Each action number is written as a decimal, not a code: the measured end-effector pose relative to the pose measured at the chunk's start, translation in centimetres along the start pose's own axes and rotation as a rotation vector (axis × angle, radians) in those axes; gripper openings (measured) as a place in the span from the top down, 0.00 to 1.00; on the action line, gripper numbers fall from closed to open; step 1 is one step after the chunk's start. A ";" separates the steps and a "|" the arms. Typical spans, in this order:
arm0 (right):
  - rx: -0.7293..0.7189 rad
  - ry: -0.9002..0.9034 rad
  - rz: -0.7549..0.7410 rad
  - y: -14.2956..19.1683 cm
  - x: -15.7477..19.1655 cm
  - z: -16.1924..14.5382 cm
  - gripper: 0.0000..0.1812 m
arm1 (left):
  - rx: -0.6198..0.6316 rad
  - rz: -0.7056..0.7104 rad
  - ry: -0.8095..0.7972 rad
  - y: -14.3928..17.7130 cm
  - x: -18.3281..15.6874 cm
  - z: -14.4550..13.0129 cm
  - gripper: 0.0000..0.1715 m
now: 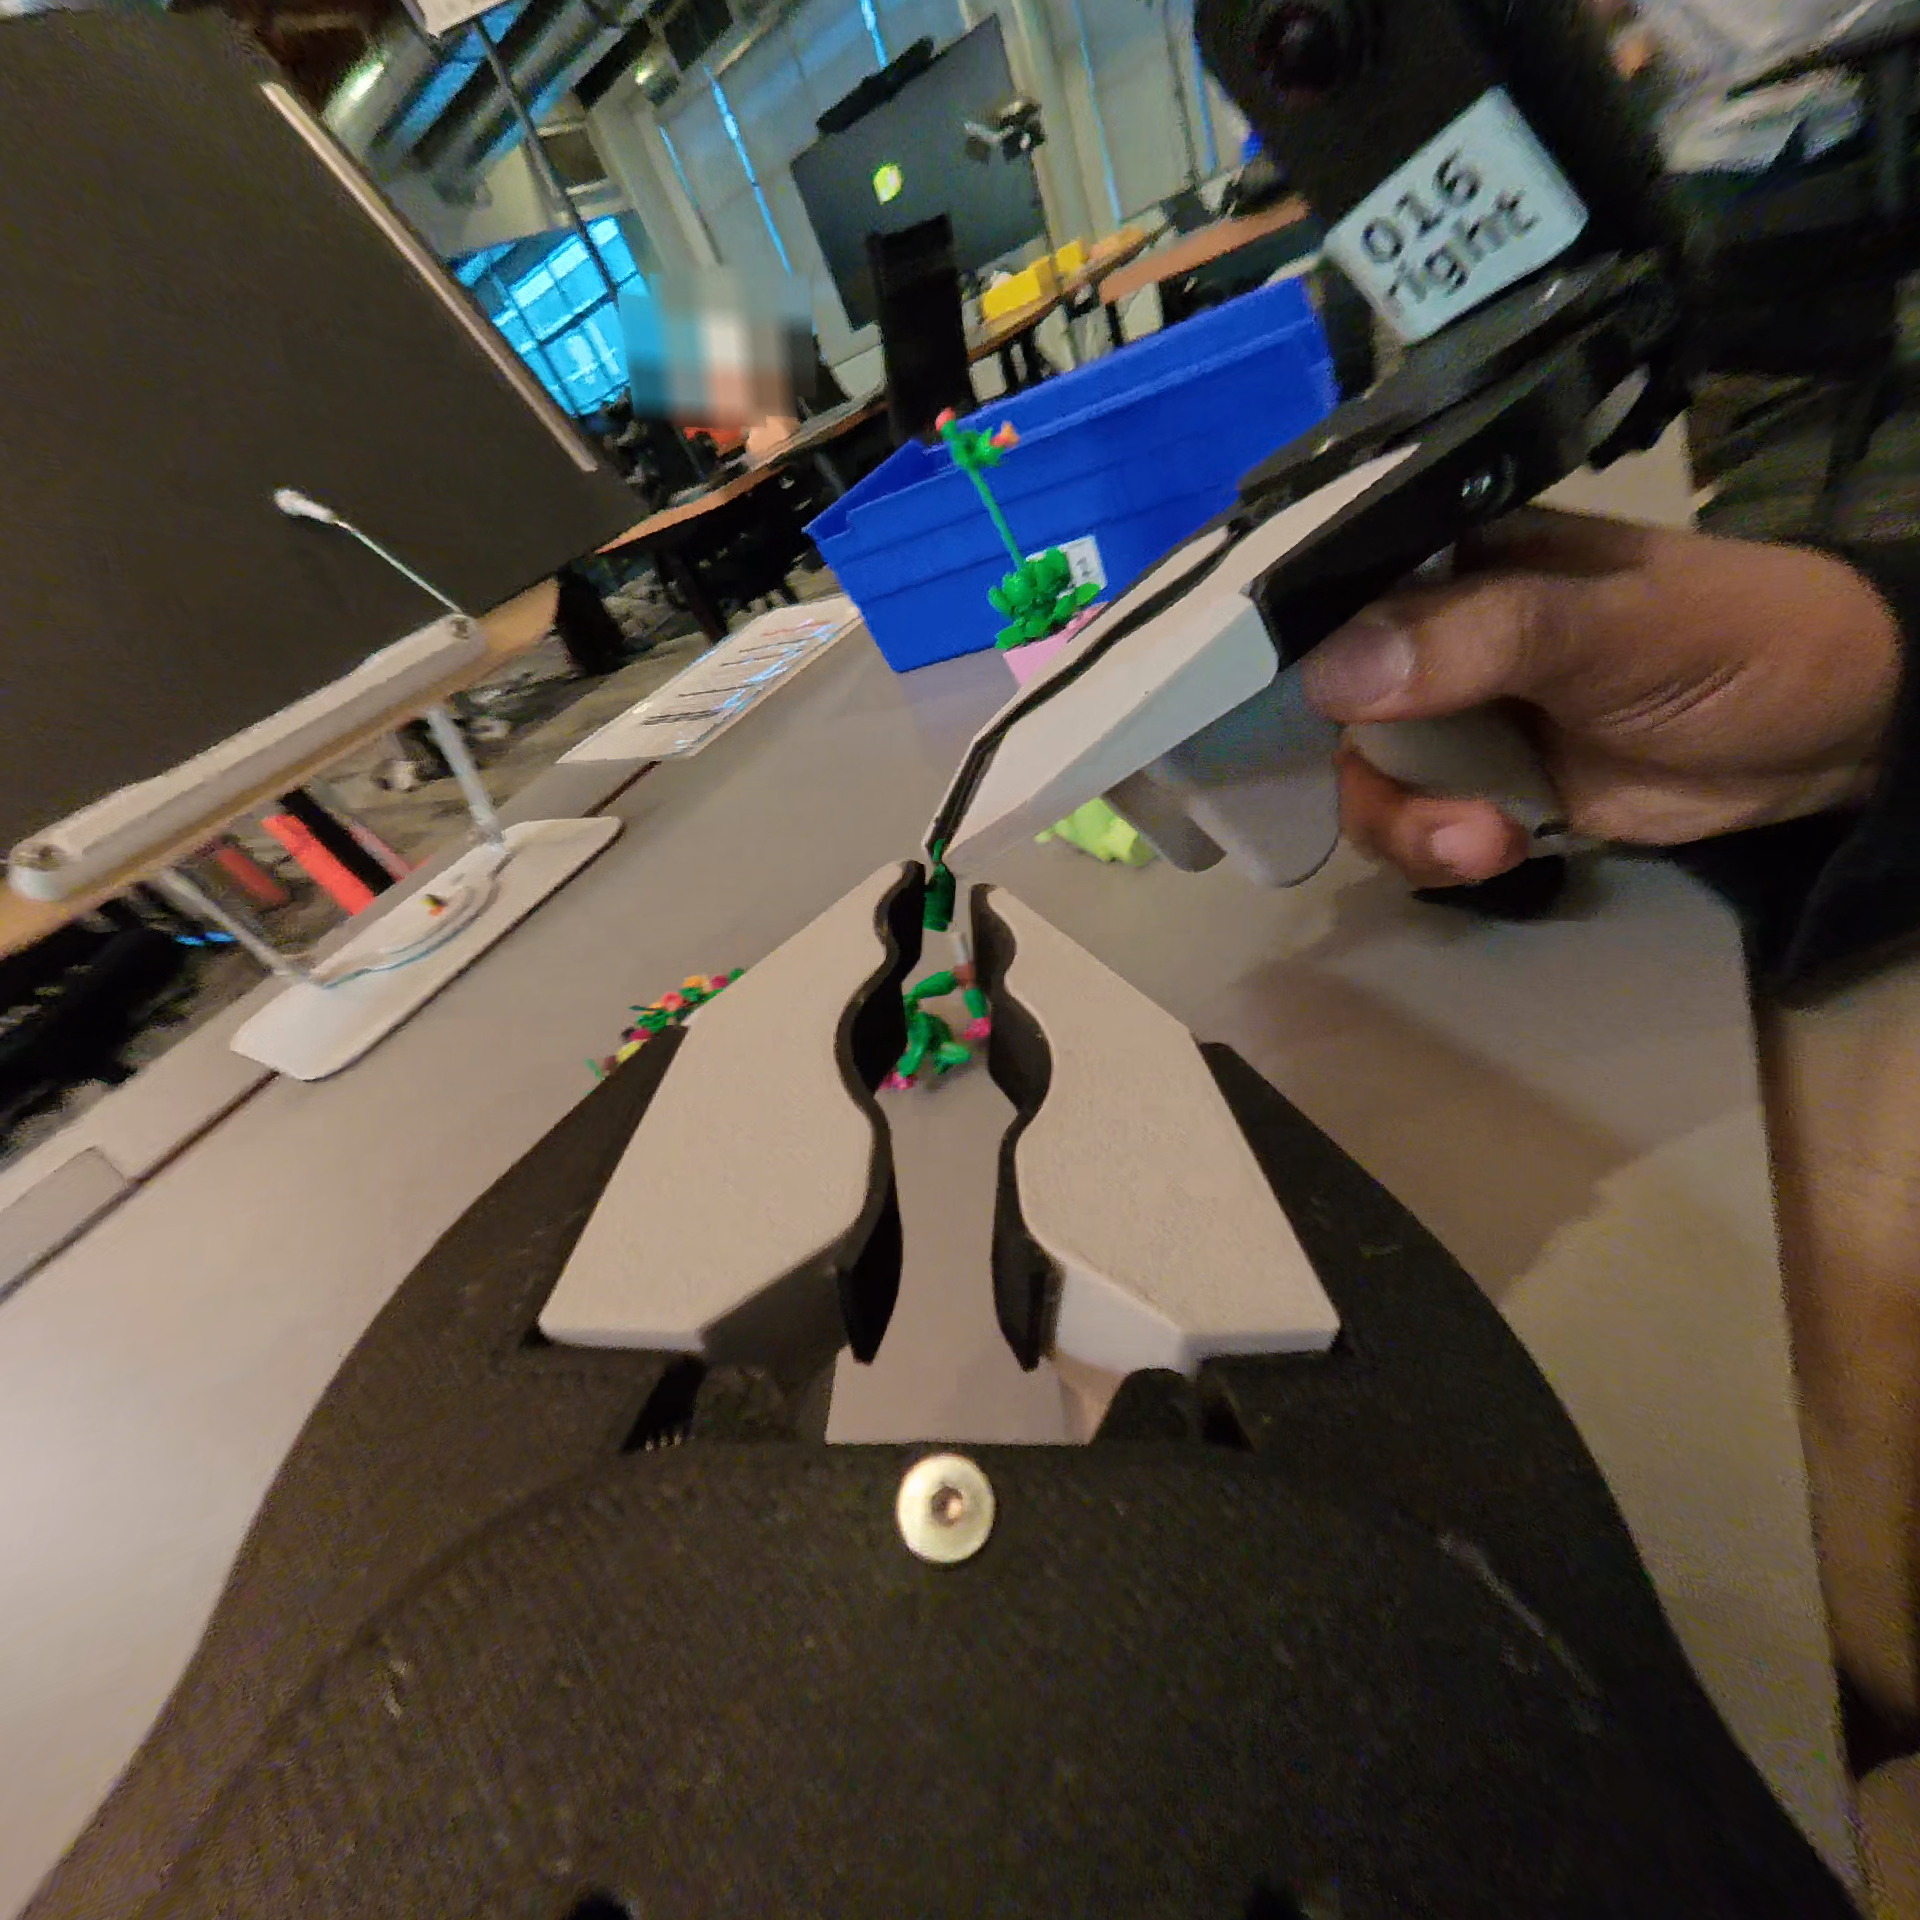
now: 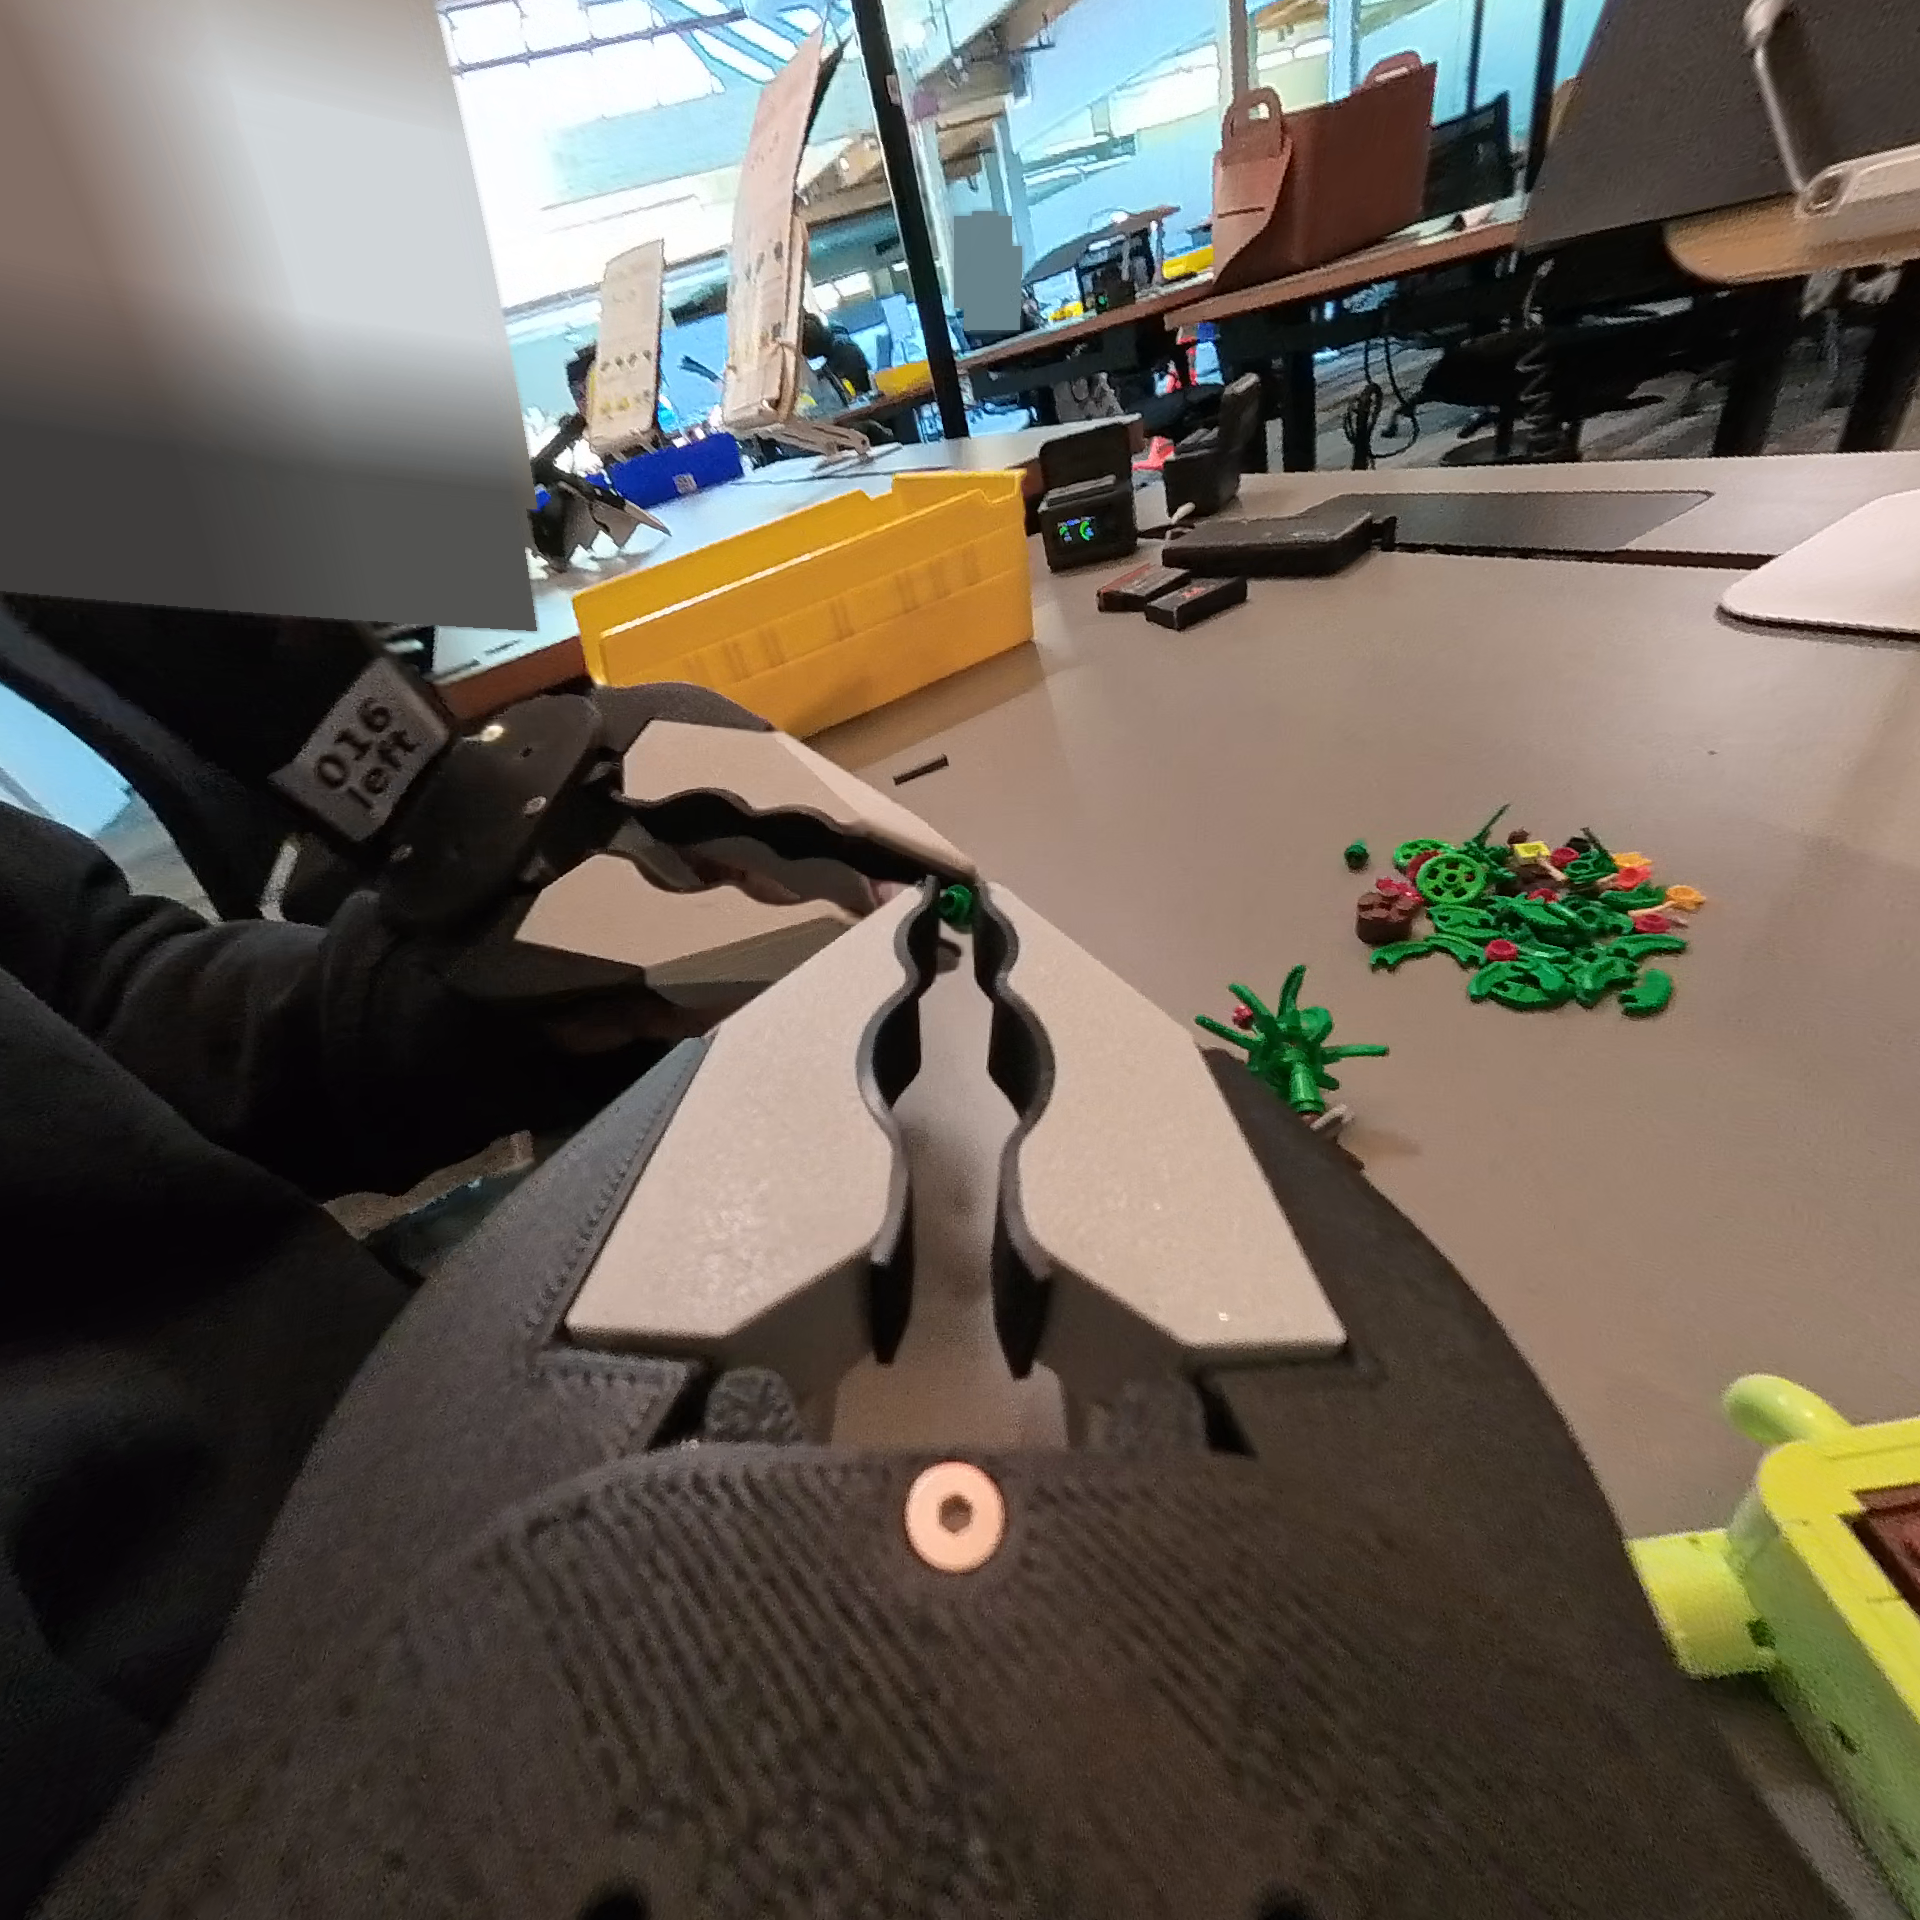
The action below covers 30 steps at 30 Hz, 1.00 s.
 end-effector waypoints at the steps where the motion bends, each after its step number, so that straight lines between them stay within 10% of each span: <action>1: -0.017 -0.010 0.011 0.2 0.0 0.2 0.98 | -0.012 -0.044 0.059 0.1 -0.2 0.3 0.95; 7: -0.108 -0.034 0.126 1.2 0.7 1.3 0.98 | -0.034 -0.466 0.735 0.9 -0.7 1.6 0.78; 12: -0.159 -0.059 0.205 1.6 1.3 1.8 0.98 | 0.000 -0.642 0.962 1.2 -1.2 1.8 0.78; 30: -0.180 -0.137 0.385 2.2 2.6 1.8 0.98 | 0.053 -0.758 0.944 1.8 -2.9 1.8 0.98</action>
Point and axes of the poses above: each gripper's, where its closed fingertips meet, y back along the fingers, z out of its top, x = y × z across the jaws, the point moved 1 cm from there along y, back along the fingers, and after that the axes turned 14 degrees about y, right-handed, at the moved point
